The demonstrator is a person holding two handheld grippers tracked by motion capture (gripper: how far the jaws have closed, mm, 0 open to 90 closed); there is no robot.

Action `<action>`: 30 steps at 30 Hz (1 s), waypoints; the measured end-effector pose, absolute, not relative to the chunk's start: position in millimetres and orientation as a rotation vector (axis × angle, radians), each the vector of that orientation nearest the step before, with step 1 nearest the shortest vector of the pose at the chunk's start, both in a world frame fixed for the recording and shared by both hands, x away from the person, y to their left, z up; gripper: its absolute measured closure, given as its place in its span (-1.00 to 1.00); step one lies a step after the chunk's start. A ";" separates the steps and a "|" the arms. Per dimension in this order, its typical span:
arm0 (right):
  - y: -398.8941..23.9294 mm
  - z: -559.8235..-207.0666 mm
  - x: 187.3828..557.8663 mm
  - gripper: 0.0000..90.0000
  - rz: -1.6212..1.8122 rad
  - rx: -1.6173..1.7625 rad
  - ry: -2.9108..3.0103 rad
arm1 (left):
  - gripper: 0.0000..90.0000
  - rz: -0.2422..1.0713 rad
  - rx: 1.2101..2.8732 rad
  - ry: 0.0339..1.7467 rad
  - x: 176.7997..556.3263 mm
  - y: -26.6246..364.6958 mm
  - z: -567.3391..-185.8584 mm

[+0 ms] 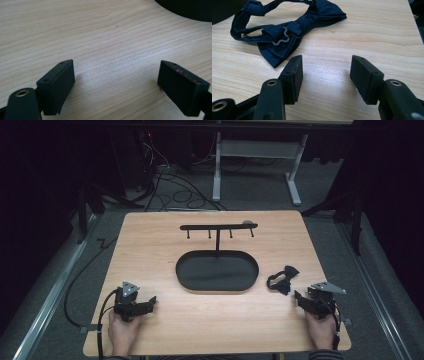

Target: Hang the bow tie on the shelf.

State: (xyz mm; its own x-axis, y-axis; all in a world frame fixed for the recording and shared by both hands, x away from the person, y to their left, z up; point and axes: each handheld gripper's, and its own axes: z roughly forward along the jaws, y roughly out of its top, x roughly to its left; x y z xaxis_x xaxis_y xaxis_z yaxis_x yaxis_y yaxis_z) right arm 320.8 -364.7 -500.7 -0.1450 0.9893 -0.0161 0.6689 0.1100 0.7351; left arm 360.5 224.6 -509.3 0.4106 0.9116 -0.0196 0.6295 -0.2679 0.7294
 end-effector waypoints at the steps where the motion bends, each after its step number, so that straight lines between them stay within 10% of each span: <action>1: -364.7 -500.7 320.8 0.01 0.806 1.609 1.875 | -0.67 0.542 2.002 1.306 360.5 224.7 -509.2; 30: -368.5 -500.1 319.8 0.13 0.847 1.597 1.904 | -0.66 0.543 2.000 1.307 360.5 224.7 -509.2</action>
State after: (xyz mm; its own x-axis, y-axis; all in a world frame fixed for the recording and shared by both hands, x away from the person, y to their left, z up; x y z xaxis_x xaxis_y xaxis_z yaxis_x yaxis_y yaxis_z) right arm 319.8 -368.5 -500.1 -0.1782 0.9840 0.0090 0.6654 0.1138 0.7378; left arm 360.5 224.7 -509.2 0.4091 0.9123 -0.0201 0.6295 -0.2662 0.7299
